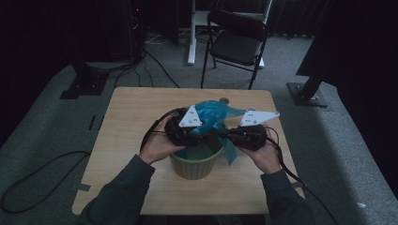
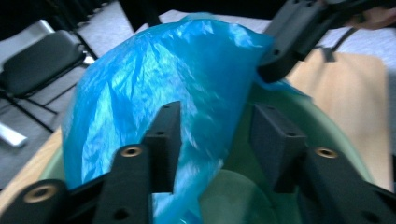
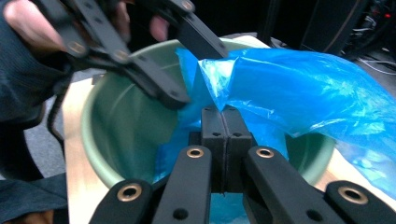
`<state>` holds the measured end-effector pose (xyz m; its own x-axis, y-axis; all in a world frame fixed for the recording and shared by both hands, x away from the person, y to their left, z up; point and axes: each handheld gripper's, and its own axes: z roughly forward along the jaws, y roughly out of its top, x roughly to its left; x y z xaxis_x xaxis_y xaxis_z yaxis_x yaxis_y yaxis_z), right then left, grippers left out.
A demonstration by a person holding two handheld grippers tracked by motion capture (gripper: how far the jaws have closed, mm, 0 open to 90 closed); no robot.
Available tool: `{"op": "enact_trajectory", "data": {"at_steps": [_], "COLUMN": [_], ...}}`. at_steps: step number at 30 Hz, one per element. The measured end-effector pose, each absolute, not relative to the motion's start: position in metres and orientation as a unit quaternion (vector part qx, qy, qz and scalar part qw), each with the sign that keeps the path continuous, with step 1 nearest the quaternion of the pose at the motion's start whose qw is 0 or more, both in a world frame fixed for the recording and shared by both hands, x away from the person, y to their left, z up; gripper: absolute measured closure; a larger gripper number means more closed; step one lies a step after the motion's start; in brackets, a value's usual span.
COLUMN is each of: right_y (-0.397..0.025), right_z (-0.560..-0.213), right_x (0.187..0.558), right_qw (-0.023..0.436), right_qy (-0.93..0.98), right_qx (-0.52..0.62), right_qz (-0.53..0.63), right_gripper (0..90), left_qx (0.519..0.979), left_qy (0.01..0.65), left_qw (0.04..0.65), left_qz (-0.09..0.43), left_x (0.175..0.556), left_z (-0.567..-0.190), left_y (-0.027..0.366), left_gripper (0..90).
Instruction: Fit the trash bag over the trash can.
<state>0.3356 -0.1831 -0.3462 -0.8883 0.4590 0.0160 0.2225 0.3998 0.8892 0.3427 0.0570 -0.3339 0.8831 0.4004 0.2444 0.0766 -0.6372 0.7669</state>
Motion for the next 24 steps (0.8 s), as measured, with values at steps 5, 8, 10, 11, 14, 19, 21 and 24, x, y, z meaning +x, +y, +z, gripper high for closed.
{"op": "enact_trajectory", "data": {"at_steps": [5, 8, 10, 11, 14, 19, 21, 24], "right_y": [-0.181, -0.183, -0.185, -0.185, -0.198, -0.21, -0.211, -0.209], "right_z": [-0.348, -0.348, -0.347, -0.347, -0.345, -0.347, -0.349, -0.352], "right_x": [0.334, 0.333, 0.332, 0.332, 0.333, 0.337, 0.341, 0.348], "right_qw": [0.107, 0.105, 0.102, 0.102, 0.098, 0.114, 0.125, 0.145], "right_qy": [0.835, 0.836, 0.834, 0.834, 0.822, 0.81, 0.807, 0.803], "right_qx": [0.195, 0.192, 0.19, 0.19, 0.196, 0.231, 0.248, 0.273], "right_qz": [0.503, 0.503, 0.507, 0.507, 0.525, 0.527, 0.521, 0.509], "right_gripper": [89.8, 80.1, 80.1, 78.1, 71.5, 71.7, 72.9, 74.3], "left_qx": [0.881, 0.88, 0.88, 0.878, 0.875, 0.871, 0.869, 0.868], "left_qy": [0.148, 0.155, 0.155, 0.162, 0.17, 0.181, 0.186, 0.189], "left_qw": [0.393, 0.396, 0.396, 0.4, 0.404, 0.412, 0.415, 0.418], "left_qz": [0.219, 0.213, 0.213, 0.207, 0.204, 0.196, 0.193, 0.191], "left_x": [0.343, 0.344, 0.344, 0.345, 0.344, 0.344, 0.344, 0.343], "left_z": [-0.336, -0.336, -0.336, -0.337, -0.338, -0.34, -0.341, -0.342], "left_y": [0.053, 0.059, 0.059, 0.067, 0.077, 0.091, 0.094, 0.098], "left_gripper": [87.0, 90.0, 90.0, 90.0, 90.0, 90.0, 90.0, 90.0]}}
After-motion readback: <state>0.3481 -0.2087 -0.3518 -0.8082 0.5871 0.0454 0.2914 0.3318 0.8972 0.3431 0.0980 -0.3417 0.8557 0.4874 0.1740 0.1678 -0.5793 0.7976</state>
